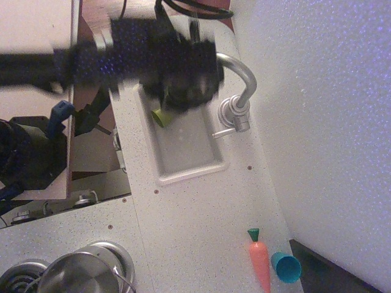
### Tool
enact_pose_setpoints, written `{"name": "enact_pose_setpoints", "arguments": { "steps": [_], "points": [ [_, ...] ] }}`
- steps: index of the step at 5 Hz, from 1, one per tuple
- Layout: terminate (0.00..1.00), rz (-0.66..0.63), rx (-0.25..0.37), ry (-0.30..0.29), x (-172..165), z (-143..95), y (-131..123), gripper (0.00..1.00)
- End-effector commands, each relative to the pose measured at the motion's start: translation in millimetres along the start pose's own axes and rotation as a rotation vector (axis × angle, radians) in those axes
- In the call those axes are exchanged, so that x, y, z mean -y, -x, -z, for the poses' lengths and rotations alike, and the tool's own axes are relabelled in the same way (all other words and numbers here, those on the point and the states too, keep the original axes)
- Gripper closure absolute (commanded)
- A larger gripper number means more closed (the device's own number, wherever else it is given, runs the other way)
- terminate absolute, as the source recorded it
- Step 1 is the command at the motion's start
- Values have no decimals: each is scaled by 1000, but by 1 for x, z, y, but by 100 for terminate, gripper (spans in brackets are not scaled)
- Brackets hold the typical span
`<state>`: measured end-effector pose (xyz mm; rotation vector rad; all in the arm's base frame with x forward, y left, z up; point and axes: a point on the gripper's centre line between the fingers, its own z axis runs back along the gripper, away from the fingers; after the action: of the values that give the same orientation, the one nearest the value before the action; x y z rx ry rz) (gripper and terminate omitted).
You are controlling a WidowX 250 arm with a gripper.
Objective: Turn faucet left
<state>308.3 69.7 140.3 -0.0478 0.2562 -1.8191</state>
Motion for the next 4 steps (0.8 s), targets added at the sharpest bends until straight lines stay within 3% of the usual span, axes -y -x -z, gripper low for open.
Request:
{"name": "enact_pose_setpoints", "arguments": {
  "steps": [1,2,3,4],
  "points": [
    [0,-236,90,-164,4,-28,70,0],
    [0,-363,100,-227,30,-34,118,0],
    [0,-445,96,-240,49,-31,139,0],
    [0,-429,84,-200,55,-27,121,0]
  ]
}}
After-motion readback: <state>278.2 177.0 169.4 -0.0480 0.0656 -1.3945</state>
